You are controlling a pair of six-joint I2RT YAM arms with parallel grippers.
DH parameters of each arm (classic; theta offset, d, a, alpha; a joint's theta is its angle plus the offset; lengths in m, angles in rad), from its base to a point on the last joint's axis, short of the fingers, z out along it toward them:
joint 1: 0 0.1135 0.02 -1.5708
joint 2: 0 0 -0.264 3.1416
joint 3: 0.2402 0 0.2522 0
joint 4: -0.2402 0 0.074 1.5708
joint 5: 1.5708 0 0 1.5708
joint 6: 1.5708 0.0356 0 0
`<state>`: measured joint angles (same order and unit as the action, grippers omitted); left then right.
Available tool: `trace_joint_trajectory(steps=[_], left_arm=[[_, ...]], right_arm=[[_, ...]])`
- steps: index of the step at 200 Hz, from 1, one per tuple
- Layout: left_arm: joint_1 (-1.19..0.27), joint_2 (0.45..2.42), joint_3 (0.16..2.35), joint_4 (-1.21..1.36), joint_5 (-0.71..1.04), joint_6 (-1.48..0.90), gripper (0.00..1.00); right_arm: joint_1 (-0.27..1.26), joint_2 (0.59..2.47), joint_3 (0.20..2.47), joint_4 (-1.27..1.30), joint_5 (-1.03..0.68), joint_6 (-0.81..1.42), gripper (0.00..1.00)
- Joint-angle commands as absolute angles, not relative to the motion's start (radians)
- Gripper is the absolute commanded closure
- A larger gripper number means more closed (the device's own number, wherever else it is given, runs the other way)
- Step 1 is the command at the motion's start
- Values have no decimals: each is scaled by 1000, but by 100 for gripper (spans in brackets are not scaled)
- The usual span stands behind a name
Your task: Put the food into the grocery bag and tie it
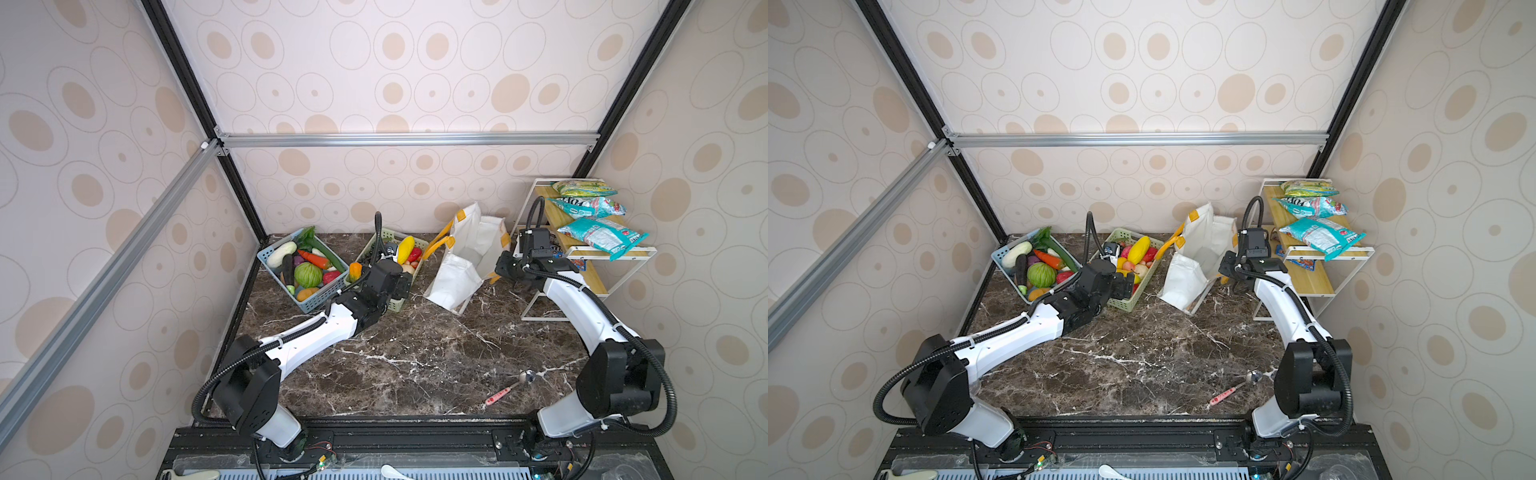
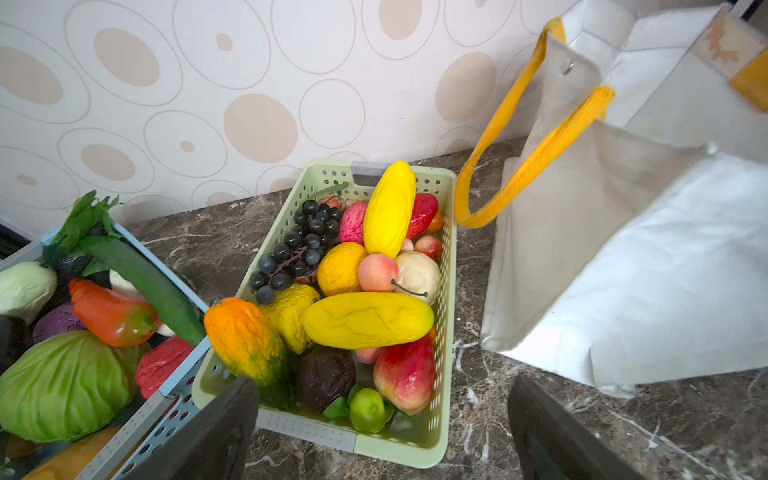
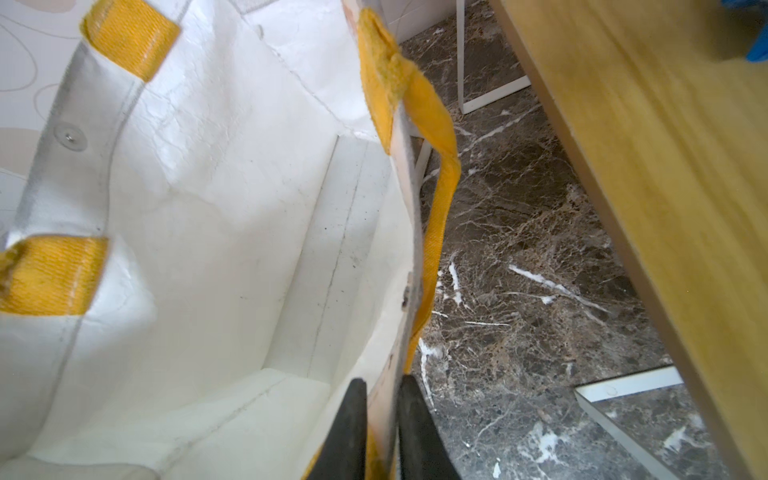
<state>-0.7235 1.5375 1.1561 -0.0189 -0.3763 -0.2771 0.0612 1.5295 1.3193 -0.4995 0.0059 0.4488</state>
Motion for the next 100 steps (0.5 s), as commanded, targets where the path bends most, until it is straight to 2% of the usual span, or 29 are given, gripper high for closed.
trace_joint_trajectory(steps=[1,43,100], left_arm=[[-738,1551,1232,-68,-329,-308,6],[-757,1580,1305,-109,-294,-353,6],[-790,1663,1438,-150,-222,-430,6]], right_arm=[[62,1483,1297,-550,-25,431,87],[77,1392,1228,-602,-80,454,88],[146,1229,1106,-683,-69,474,86]])
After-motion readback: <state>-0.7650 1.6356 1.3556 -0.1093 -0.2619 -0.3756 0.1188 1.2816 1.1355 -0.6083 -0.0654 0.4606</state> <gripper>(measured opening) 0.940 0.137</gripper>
